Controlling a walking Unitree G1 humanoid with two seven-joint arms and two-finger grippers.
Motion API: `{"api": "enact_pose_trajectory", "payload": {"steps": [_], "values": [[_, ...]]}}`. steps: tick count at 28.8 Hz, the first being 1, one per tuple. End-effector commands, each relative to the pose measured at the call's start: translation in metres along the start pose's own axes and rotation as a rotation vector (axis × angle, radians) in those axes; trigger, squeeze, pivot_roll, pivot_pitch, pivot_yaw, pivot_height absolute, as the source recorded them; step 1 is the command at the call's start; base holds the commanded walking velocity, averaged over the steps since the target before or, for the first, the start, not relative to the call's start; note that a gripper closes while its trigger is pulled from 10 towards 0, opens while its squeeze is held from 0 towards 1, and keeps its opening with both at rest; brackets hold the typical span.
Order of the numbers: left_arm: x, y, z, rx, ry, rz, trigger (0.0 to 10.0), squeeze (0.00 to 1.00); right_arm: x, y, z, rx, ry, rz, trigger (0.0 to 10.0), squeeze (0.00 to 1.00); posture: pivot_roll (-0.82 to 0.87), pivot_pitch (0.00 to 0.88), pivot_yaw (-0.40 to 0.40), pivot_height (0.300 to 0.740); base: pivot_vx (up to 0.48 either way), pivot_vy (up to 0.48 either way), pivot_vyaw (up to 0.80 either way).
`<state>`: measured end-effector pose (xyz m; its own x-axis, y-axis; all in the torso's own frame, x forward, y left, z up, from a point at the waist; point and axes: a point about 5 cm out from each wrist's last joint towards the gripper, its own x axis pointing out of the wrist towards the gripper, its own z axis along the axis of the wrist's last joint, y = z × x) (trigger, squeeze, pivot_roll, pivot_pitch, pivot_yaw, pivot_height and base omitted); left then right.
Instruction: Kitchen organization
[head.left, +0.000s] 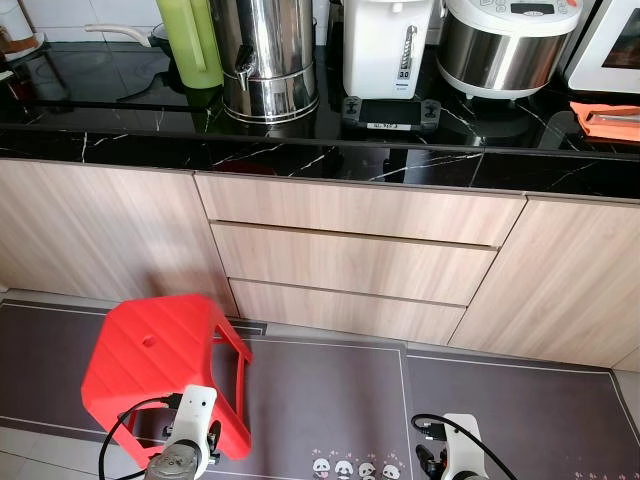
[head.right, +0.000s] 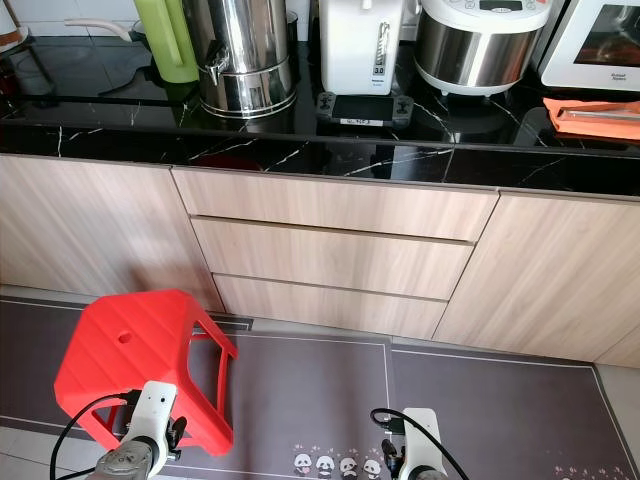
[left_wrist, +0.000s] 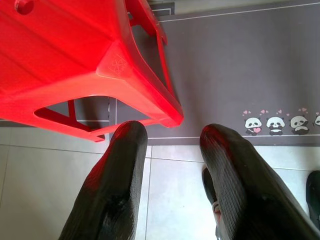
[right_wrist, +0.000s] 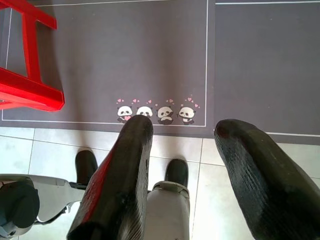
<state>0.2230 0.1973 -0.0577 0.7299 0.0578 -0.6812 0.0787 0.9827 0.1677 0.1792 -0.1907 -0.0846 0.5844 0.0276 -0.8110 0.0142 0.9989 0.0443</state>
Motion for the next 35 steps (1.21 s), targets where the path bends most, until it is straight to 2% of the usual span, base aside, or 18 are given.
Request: {"api": "enact_pose_trajectory", "payload": {"steps": [1, 3, 6, 8, 19, 35], "values": [[0.0026, -0.0065, 0.0021, -0.070, 0.050, -0.035, 10.0, 0.00, 0.0057, -0.0063, 0.0423, 0.015, -0.068, -0.042, 10.0, 0.00, 0.15, 0.000, -0.122, 0.740, 0.000, 0.000, 0.00], [0.0021, -0.0057, 0.0005, -0.075, 0.052, -0.030, 10.0, 0.00, 0.0050, -0.0074, 0.0367, -0.027, -0.047, -0.049, 10.0, 0.00, 0.14, 0.000, -0.117, 0.740, 0.000, 0.000, 0.00], [0.0024, -0.0023, 0.0013, -0.107, 0.055, -0.013, 10.0, 0.00, 0.0044, -0.0086, 0.0341, -0.003, -0.048, -0.047, 10.0, 0.00, 0.14, 0.000, -0.113, 0.740, 0.000, 0.000, 0.00], [0.0034, -0.0005, 0.0048, -0.129, 0.047, -0.010, 10.0, 0.00, 0.0043, -0.0089, 0.0337, -0.020, -0.046, -0.042, 10.0, 0.00, 0.14, 0.000, -0.109, 0.740, 0.000, 0.000, 0.00], [0.0028, -0.0062, 0.0019, -0.126, 0.057, -0.019, 10.0, 0.00, 0.0046, -0.0097, 0.0386, -0.039, -0.054, -0.036, 10.0, 0.00, 0.13, 0.000, -0.113, 0.740, 0.000, 0.000, 0.00], [0.0023, -0.0060, 0.0005, -0.110, 0.058, -0.023, 10.0, 0.00, 0.0054, -0.0042, 0.0337, -0.061, -0.027, -0.033, 10.0, 0.00, 0.15, 0.000, -0.119, 0.740, 0.000, 0.000, 0.00]]}}
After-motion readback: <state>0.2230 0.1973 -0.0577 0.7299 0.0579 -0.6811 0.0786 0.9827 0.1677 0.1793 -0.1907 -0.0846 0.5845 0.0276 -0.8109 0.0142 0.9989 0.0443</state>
